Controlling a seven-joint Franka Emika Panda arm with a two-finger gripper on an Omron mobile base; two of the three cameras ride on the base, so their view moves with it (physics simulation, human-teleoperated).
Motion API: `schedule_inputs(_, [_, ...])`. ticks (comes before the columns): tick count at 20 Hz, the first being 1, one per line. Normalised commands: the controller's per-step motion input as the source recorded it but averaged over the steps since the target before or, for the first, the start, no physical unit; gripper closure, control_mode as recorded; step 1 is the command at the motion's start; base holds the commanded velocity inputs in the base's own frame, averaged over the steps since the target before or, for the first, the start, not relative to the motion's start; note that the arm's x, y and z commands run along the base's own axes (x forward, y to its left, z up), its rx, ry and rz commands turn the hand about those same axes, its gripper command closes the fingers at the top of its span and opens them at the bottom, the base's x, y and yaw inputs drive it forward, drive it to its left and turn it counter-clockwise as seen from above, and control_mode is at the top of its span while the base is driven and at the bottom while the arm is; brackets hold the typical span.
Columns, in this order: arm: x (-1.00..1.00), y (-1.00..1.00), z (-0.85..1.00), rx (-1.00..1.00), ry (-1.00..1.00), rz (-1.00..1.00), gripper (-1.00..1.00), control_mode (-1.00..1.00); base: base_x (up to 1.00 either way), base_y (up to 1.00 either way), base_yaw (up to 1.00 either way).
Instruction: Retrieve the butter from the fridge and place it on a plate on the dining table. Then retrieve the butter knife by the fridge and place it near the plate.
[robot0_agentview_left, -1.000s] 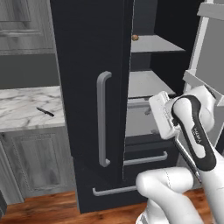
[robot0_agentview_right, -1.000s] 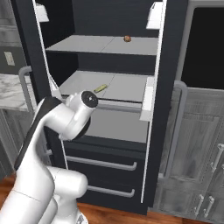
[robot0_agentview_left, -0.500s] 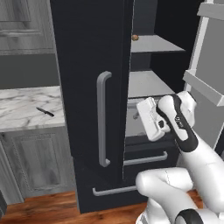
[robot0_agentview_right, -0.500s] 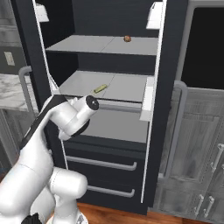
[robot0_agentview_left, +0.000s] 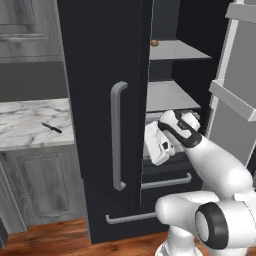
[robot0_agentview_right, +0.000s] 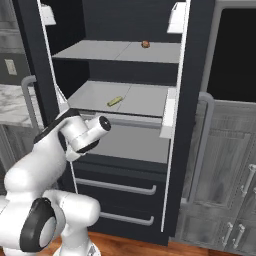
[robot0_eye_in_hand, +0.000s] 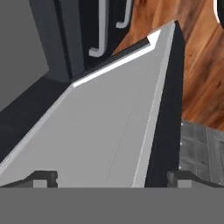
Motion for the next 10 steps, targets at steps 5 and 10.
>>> schedule_inputs(5, [-0.05, 0.69, -0.42, 0.05, 0.12, 0.11, -1.00, -1.00, 0.00, 0.00, 0.00])
schedule_inputs(10, [-0.74, 0.99, -0.23, 0.00, 0.05, 0.07, -1.00, -1.00, 0.00, 0.00, 0.00])
